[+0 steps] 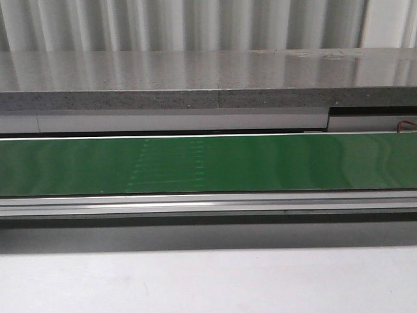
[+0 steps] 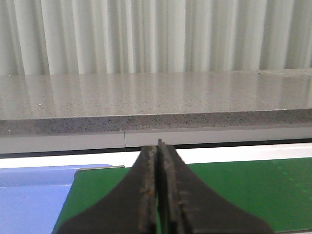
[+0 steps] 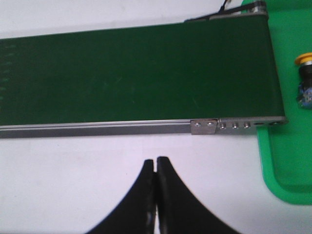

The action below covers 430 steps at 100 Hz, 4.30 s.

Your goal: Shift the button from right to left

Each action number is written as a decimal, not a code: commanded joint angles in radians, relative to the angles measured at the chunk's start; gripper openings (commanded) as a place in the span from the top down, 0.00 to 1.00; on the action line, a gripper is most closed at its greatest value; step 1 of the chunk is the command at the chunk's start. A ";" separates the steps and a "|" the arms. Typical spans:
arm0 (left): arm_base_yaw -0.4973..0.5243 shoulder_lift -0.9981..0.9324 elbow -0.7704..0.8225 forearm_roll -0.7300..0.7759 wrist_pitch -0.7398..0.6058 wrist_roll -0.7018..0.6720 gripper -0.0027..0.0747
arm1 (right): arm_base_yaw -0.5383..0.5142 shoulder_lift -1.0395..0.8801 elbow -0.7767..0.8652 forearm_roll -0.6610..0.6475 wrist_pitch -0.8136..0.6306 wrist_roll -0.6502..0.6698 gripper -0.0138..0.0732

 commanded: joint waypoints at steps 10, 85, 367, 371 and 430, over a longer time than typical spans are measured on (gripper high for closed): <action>-0.005 -0.034 0.024 -0.010 -0.080 -0.007 0.99 | -0.002 0.081 -0.039 0.012 0.006 -0.006 0.74; -0.005 -0.034 0.024 -0.010 -0.080 -0.007 0.99 | -0.298 0.298 -0.191 -0.108 0.012 -0.065 0.11; -0.005 -0.034 0.024 -0.010 -0.080 -0.007 0.99 | -0.278 0.888 -0.394 0.173 -0.015 -0.413 0.10; -0.005 -0.034 0.024 -0.010 -0.080 -0.007 0.99 | -0.278 0.875 -0.394 0.193 -0.027 -0.427 0.10; -0.005 -0.034 0.024 -0.010 -0.080 -0.007 0.99 | -0.120 0.279 -0.104 0.352 -0.382 -0.643 0.10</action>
